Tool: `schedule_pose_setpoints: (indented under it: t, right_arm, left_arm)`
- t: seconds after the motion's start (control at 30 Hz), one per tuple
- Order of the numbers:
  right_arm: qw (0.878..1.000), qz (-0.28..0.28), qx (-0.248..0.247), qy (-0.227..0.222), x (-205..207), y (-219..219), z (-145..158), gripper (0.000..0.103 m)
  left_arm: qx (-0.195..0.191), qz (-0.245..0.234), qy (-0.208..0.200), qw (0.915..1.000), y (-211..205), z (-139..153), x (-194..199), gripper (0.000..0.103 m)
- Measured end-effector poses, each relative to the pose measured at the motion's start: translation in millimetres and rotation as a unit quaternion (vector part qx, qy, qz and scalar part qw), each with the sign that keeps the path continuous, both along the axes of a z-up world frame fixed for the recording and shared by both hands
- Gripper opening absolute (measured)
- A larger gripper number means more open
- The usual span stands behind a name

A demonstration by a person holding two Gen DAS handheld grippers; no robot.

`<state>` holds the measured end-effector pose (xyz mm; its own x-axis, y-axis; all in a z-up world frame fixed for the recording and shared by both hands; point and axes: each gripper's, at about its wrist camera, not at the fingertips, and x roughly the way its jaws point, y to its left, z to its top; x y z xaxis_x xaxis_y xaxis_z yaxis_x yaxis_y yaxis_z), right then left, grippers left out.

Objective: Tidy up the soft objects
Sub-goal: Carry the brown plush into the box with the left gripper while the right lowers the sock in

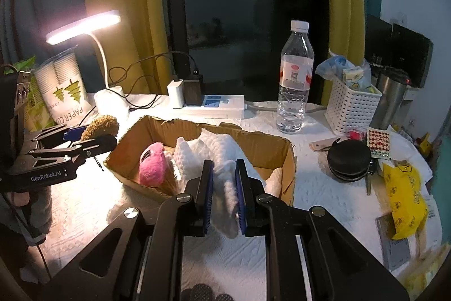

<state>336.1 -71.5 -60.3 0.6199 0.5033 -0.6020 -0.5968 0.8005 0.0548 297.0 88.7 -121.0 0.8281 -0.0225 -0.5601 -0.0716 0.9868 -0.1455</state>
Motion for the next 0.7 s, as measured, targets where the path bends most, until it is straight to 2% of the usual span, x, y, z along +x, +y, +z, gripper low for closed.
schedule_pose_setpoints:
  t: [0.2,0.33,0.43,0.6,0.7]
  right_arm:
    - [1.000,-0.004,0.004,0.013,23,0,-13,0.016]
    - [1.000,-0.005,0.006,0.020,37,0,-21,0.016]
    - [1.000,-0.005,0.005,0.026,44,1,-28,0.016]
    - [0.999,-0.006,0.003,0.041,52,4,-39,0.017]
    - [0.999,-0.006,0.002,0.045,53,6,-42,0.017]
  left_arm:
    - [-0.003,0.005,0.010,0.9999,0,-11,19,0.056]
    - [-0.008,0.015,0.040,0.9991,3,-24,34,0.057]
    - [-0.017,0.023,0.061,0.9977,6,-32,42,0.061]
    - [-0.014,0.018,0.058,0.9981,2,-34,43,0.072]
    - [-0.012,0.017,0.056,0.9982,0,-35,43,0.074]
